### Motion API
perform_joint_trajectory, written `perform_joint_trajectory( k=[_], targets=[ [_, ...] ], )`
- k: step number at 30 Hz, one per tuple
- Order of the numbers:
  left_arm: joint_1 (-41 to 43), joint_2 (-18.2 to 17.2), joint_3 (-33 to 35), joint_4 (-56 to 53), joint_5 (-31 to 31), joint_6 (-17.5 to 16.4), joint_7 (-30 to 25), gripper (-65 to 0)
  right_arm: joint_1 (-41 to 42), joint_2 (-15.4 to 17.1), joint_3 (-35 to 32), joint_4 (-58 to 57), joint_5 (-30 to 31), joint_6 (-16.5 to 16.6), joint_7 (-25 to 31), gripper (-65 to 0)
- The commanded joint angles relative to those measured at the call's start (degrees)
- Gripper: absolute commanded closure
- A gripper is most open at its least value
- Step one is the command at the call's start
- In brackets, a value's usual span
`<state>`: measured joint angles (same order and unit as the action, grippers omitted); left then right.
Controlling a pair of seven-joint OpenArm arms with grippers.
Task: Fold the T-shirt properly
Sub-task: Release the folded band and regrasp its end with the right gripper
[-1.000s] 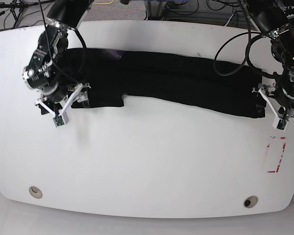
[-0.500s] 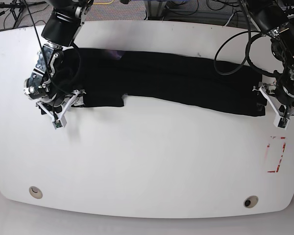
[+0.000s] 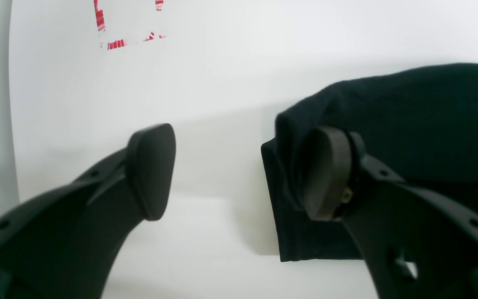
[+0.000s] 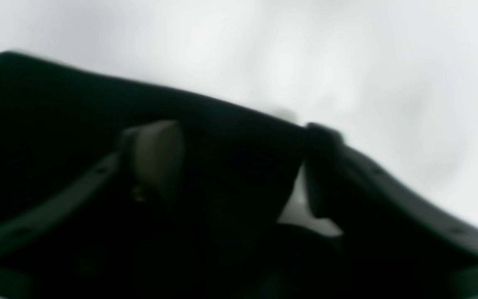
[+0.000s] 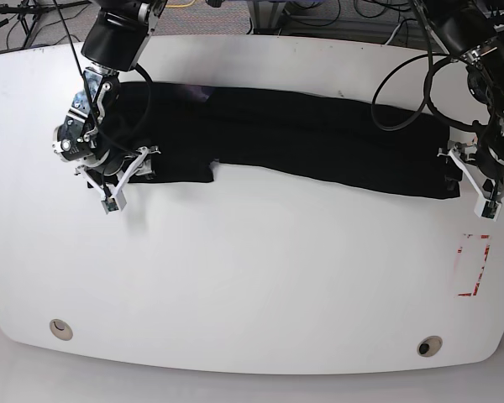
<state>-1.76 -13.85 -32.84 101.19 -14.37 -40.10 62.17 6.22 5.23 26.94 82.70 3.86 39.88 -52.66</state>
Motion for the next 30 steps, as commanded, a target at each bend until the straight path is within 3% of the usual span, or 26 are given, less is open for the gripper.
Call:
perform_joint_trajectory(
  k=[1, 6, 12, 18, 30],
  targets=[
    [-0.8, -0.9, -0.1, 0.8, -0.4, 0.1, -0.9, -42.1, 0.9, 0.4, 0.0, 0.3, 0.3, 0.1, -0.1, -25.5],
    [-0.7, -0.9, -0.2, 0.8, -0.4, 0.1, -0.9, -42.1, 1.1, 0.3, -0.1, 0.8, 0.4, 0.1, -0.1, -0.5],
    [0.7, -1.1, -0.3, 0.8, -0.4, 0.1, -0.9, -42.1, 0.7, 0.3, -0.1, 5.4, 5.0, 0.1, -1.1, -0.8],
    [1.8, -1.1, -0.3, 0.9, -0.4, 0.1, -0.9, -42.1, -1.7, 0.4, 0.0, 13.0, 11.7, 0.1, -6.4, 0.0],
    [3.9, -1.1, -0.3, 1.0, -0.4, 0.1, -0.9, -42.1, -9.8, 0.9, -0.1, 26.7, 32.0, 0.1, -18.1, 0.0]
  ],
)
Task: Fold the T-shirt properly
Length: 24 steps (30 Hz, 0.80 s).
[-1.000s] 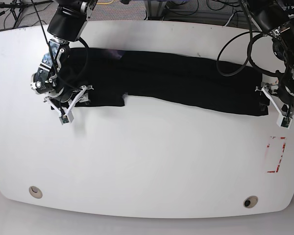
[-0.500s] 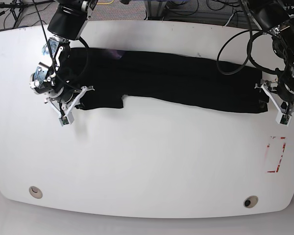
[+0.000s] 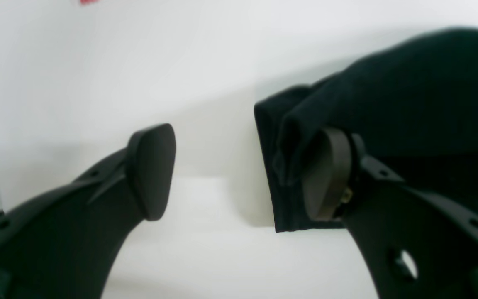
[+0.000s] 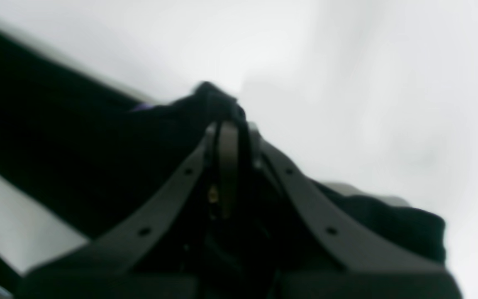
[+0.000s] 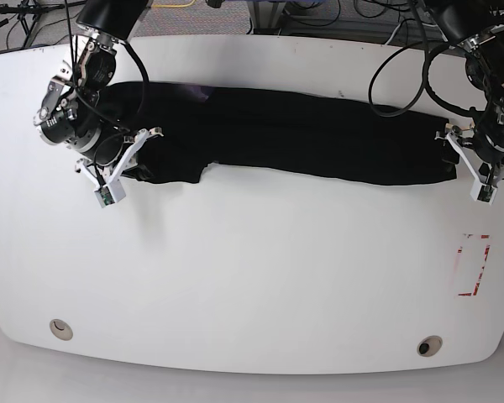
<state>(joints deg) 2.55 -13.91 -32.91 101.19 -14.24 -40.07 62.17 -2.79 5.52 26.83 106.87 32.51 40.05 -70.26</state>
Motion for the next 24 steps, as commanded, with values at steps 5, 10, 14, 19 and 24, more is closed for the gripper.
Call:
perform_joint_trajectory(
  k=[5, 10, 14, 19, 24],
  targets=[
    [0.8, -1.1, -0.2, 1.1, -0.5, 0.1, -0.9, -42.1, -4.0, 0.7, 0.0, 4.1, 9.6, -0.1, -3.1, 0.0],
    [1.4, -1.2, -0.2, 1.0, -0.2, 0.1, -0.9, -42.1, -6.8, 0.7, -0.1, 3.9, 15.8, -0.1, -5.7, -0.2],
    [1.5, -1.2, -0.2, 1.1, -0.2, 0.1, -0.9, -42.1, -8.5, 0.7, -1.0, 3.9, 17.7, -0.1, -5.7, -1.4],
    [1.5, -1.2, -0.2, 1.1, -0.2, 0.1, -0.9, -42.1, -10.2, 2.8, -6.0, 3.8, 17.7, -0.1, -5.7, -17.4],
    [1.5, -1.2, -0.2, 1.2, -0.2, 0.1, -0.9, -42.1, -12.3, 3.4, -9.4, 3.9, 17.8, -0.1, -5.7, -41.1]
  ],
)
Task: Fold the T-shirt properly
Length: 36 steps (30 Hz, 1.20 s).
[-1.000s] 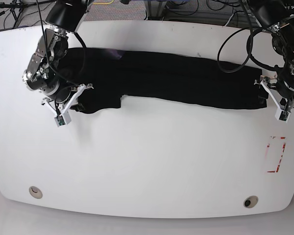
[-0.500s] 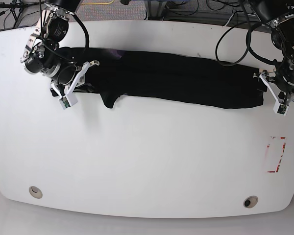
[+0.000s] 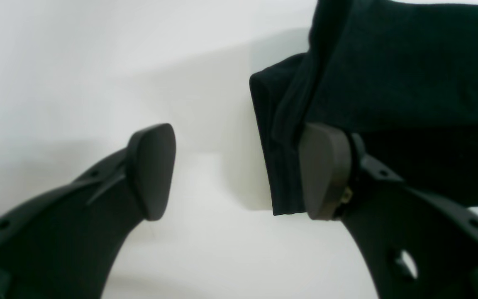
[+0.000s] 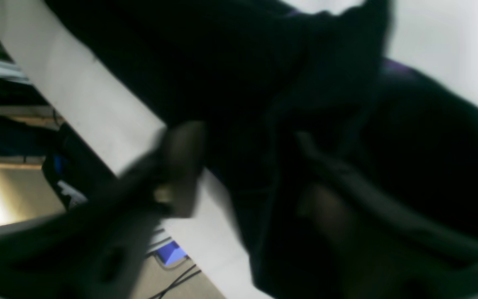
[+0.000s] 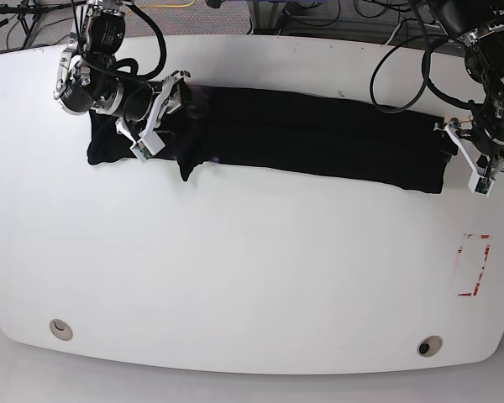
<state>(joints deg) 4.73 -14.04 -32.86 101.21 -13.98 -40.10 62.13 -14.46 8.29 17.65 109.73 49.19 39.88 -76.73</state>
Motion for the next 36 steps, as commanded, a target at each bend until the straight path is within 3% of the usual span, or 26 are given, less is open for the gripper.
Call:
perform_joint_trajectory(
  k=[1, 4, 9, 15, 21, 26, 32, 36],
  targets=[
    [-0.6, -1.0, -0.2, 1.2, -0.5, 0.1, -0.8, -42.1, -0.9, 0.6, -0.6, 1.2, 1.1, 0.1, 0.7, -43.8],
    [-0.7, -1.0, -0.2, 1.2, -0.5, 0.1, -0.8, -42.1, -1.4, 2.1, -1.6, 1.6, 1.2, 0.1, 0.7, -49.5],
    [-0.7, -1.0, -0.2, 1.2, -0.5, 0.1, -0.8, -42.1, -0.9, 3.5, -0.6, 2.5, 1.2, 0.1, 1.1, -49.6],
    [-0.7, -1.0, -0.2, 1.2, -0.7, 0.1, -0.8, -42.1, 1.0, 3.4, 5.4, 2.1, 1.1, 0.1, 3.3, -49.5],
    [-0.7, -0.9, -1.4, 1.8, -0.9, 0.1, -0.8, -42.1, 1.1, 3.5, 5.8, 2.0, 0.8, 0.1, 5.7, -48.7],
    [-0.6, -0.6, -7.1, 4.1, -6.6, 0.1, -0.1, -42.1, 0.5, 3.3, 5.7, 2.4, -4.2, 0.1, 7.1, -38.4],
    [-1.2, -0.7, -14.4, 3.0, -19.5, 0.1, 7.1, -42.2, 0.5, 2.5, 5.7, 2.2, -12.7, 0.1, 9.0, -24.1],
    [-1.1, -0.9, -15.2, 2.8, -25.4, 0.1, 10.6, -42.4, 0.6, 1.3, 5.7, 2.2, -19.1, 0.1, 10.0, -17.9]
  ],
)
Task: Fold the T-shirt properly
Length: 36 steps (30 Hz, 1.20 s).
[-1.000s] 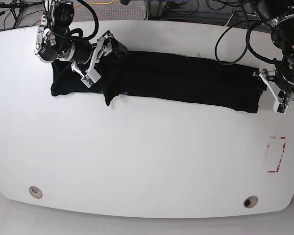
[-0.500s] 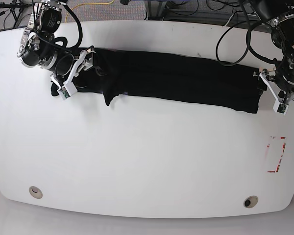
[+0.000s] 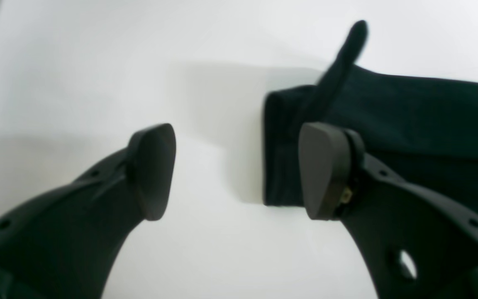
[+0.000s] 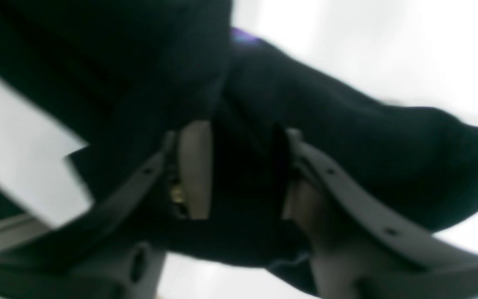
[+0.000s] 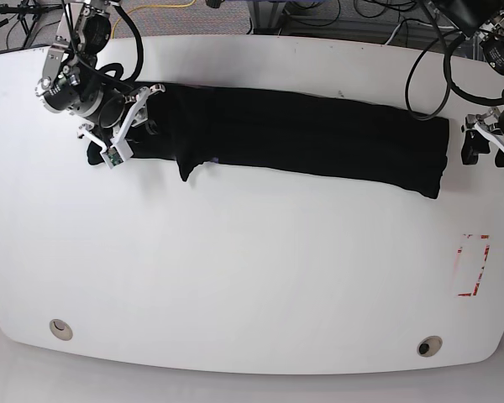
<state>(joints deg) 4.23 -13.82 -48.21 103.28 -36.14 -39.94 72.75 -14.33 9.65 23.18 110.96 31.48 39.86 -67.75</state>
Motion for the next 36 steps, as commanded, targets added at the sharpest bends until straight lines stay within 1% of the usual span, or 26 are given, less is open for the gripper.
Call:
perform_joint_trajectory(
  k=[1, 3, 7, 12, 14, 16, 18, 27, 34, 35, 36],
  targets=[
    [-0.3, -1.3, 0.2, 0.8, -4.3, -0.1, 0.8, -42.4, 0.5, -0.3, 0.1, 1.0, -3.3, 0.1, 1.1, -17.3],
    [-0.1, -2.1, -0.2, 0.8, -5.7, -0.1, 2.5, -42.4, 0.5, -0.8, 0.1, 1.0, -5.9, 0.1, 1.2, -17.3],
    [0.6, -4.4, -0.5, 0.8, -6.1, -0.1, 4.1, -42.2, 0.4, -2.0, 0.1, 1.2, -7.1, 0.1, 1.2, -17.3],
    [0.6, -4.2, -1.5, 1.1, -7.2, -0.1, 4.1, -42.4, 0.2, -2.1, 0.1, 1.3, -6.9, 0.1, 1.2, -17.3],
    [-1.1, -4.2, -1.1, 0.8, -7.3, -0.1, 4.0, -42.2, -0.2, -2.1, 0.1, 1.3, -6.9, 0.1, 1.2, -17.3],
    [-3.8, -3.7, -0.2, 0.4, -6.4, -0.1, 4.0, -42.2, -0.3, -2.3, 0.1, 1.3, -6.9, 0.1, 1.2, -17.1],
    [-6.0, -2.2, 1.2, -0.2, -4.6, -0.1, 4.1, -42.2, -0.3, -2.3, 0.1, 1.5, -6.9, 0.1, 1.2, -17.1],
    [-10.3, 0.9, 7.7, -5.7, 3.9, -0.1, 4.0, -42.2, -0.2, -2.4, 0.1, 2.1, -6.9, 0.1, 1.4, -17.0],
    [-10.3, 1.5, 10.7, -9.8, 8.0, -0.1, 4.0, -41.7, -0.3, -2.4, 0.1, 2.1, -6.9, 0.1, 3.1, -16.8],
    [-10.3, 1.5, 10.9, -10.1, 8.1, -0.1, 4.0, -41.0, -0.3, -2.4, 0.1, 2.1, -6.9, 0.1, 3.2, -16.8],
    [-10.2, 1.3, 11.1, -10.7, 8.2, -0.1, 4.0, -38.8, -0.3, -2.5, 0.1, 2.1, -6.9, 0.1, 3.2, -16.6]
  ],
)
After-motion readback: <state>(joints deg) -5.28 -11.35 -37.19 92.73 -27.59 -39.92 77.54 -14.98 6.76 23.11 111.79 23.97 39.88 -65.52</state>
